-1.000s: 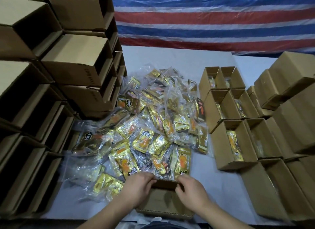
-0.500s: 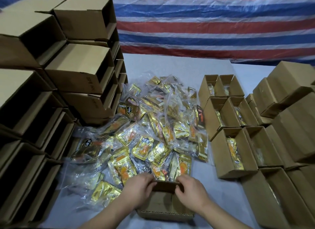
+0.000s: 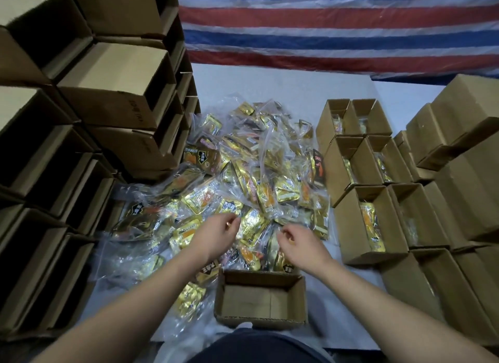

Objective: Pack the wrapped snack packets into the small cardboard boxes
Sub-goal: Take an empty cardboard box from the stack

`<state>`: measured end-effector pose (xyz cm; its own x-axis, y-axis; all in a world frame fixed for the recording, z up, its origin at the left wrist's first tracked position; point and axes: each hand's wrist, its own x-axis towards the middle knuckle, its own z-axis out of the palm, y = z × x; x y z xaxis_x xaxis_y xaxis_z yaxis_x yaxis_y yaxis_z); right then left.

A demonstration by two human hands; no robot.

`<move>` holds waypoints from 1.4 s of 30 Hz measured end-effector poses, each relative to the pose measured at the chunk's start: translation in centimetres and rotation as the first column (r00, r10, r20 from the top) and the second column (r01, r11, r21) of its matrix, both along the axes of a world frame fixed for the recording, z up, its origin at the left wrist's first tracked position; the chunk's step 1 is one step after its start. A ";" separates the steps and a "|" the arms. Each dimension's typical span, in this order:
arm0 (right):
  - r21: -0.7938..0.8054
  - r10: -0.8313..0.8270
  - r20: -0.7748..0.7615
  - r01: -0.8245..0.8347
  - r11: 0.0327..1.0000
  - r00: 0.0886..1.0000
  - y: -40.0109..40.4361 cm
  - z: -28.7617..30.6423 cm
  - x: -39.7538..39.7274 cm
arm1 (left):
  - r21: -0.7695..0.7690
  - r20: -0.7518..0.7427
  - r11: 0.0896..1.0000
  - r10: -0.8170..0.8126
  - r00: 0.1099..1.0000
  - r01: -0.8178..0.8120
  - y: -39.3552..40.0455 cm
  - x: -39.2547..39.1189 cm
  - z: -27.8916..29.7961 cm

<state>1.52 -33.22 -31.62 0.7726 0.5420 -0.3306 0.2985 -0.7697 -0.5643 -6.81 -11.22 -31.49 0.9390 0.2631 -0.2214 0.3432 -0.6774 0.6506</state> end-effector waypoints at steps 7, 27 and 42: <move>-0.008 -0.066 -0.045 0.065 0.998 0.997 2.0 -1.0 5.4 | -0.018 -0.017 0.998 0.061 0.998 -0.061 -0.2 5.7 -1.2; -0.076 -0.162 -0.050 0.158 0.985 0.986 5.4 -2.7 11.1 | -0.098 -0.374 0.930 0.294 0.879 -0.353 -3.6 15.1 -4.3; 0.339 -0.123 -0.770 0.564 0.753 0.626 8.5 4.8 10.8 | -0.442 0.096 0.868 0.294 0.951 -0.224 -4.2 10.7 5.2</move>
<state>12.29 -24.76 -26.79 0.6118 0.5269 -0.5900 -0.5508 -0.2515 -0.7958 3.93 -15.46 -26.30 0.8814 0.4162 -0.2233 0.3388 -0.2277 0.9129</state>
